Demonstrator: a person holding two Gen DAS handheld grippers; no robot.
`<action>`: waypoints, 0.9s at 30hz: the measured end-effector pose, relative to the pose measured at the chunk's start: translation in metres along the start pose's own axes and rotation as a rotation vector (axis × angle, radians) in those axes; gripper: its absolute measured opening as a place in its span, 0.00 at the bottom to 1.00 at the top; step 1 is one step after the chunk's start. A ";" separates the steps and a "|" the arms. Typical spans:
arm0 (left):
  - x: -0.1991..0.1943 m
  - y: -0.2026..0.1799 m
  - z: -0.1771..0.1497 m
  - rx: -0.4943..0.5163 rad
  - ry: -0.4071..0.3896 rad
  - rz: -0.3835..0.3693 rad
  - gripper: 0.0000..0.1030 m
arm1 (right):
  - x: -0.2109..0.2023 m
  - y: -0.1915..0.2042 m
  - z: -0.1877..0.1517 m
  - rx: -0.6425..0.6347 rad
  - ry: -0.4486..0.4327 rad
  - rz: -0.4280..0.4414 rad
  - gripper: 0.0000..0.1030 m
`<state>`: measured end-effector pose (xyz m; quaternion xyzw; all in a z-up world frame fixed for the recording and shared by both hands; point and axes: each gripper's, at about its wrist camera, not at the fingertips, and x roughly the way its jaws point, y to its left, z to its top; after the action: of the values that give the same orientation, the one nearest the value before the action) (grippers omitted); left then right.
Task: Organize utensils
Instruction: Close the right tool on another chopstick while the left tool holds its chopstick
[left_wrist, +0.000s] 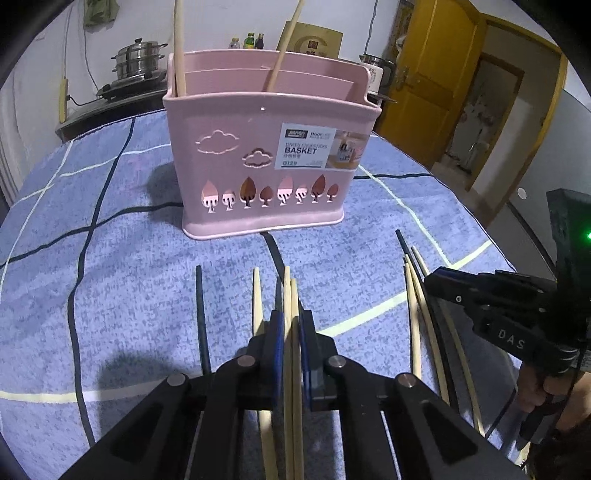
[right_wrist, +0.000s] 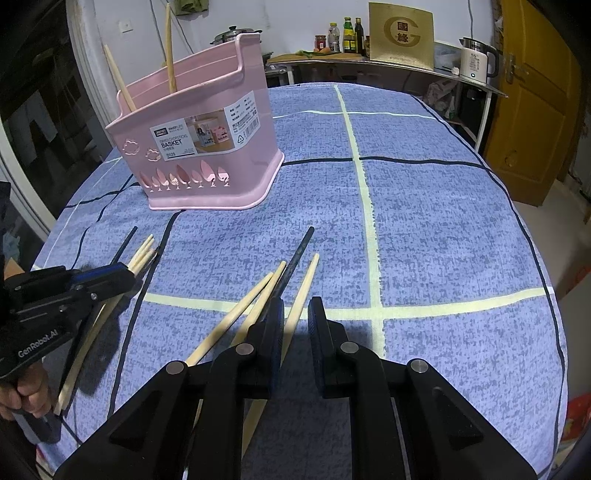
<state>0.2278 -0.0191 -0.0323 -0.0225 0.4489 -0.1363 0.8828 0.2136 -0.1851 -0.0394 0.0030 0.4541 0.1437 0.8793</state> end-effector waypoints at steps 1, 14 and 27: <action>0.000 0.001 0.001 -0.005 0.001 0.000 0.08 | 0.000 0.000 0.000 -0.001 0.000 0.000 0.14; 0.008 0.011 0.000 -0.064 0.040 -0.058 0.09 | 0.001 -0.001 0.001 -0.005 0.000 0.000 0.14; 0.014 0.011 0.003 -0.058 0.040 -0.043 0.13 | 0.001 -0.002 0.001 -0.006 0.000 0.003 0.14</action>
<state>0.2406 -0.0122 -0.0435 -0.0551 0.4699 -0.1428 0.8694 0.2148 -0.1865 -0.0396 0.0011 0.4538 0.1462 0.8790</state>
